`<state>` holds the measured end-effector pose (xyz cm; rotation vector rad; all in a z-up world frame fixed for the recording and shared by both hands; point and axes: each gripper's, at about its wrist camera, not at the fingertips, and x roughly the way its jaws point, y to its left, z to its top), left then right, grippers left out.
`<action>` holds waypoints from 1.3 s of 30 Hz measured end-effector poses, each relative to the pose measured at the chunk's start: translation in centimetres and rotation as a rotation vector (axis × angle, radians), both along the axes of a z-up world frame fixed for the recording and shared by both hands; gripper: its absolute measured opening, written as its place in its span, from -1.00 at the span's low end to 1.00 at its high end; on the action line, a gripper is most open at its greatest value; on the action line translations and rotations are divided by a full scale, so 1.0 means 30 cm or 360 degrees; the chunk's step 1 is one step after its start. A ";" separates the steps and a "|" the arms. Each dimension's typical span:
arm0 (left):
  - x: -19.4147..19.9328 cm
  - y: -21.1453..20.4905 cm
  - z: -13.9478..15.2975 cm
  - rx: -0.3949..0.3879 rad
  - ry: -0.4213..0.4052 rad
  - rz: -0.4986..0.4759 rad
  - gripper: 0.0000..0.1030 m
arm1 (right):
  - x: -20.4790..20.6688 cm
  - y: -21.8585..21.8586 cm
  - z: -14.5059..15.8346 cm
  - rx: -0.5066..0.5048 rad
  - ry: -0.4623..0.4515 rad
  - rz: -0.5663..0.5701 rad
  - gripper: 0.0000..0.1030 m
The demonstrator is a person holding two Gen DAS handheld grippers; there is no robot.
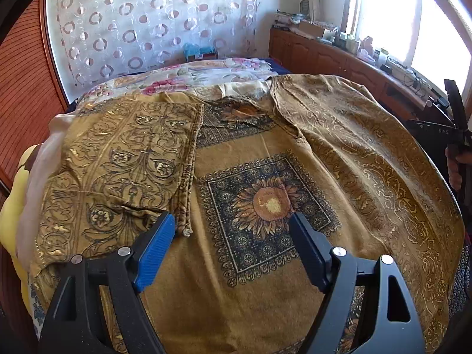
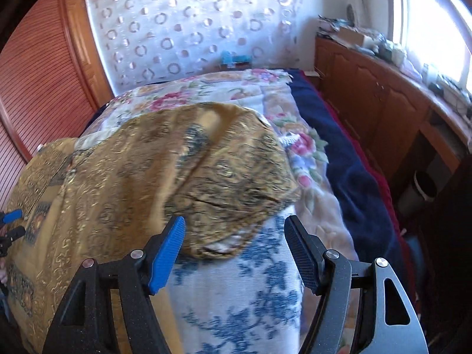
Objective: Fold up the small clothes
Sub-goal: 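Grasp the shirt's other sleeve with the right gripper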
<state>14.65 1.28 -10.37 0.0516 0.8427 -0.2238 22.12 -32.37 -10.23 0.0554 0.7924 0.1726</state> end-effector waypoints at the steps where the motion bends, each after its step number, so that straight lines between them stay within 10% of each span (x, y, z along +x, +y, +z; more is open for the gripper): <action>1: 0.006 -0.008 -0.005 0.0013 0.0015 -0.0005 0.56 | 0.003 -0.011 -0.005 0.0016 0.0017 -0.0011 0.39; 18: 0.043 -0.059 -0.042 0.0112 0.0055 -0.0060 0.67 | 0.103 -0.039 0.009 0.0108 0.0175 -0.0073 0.39; 32: 0.051 -0.069 -0.047 0.0113 0.0063 -0.0084 0.79 | 0.118 -0.006 0.060 -0.0091 0.0130 -0.0044 -0.75; 39: 0.049 -0.069 -0.048 0.0114 0.0061 -0.0084 0.79 | 0.035 0.072 0.191 -0.0318 -0.0146 -0.0029 -0.78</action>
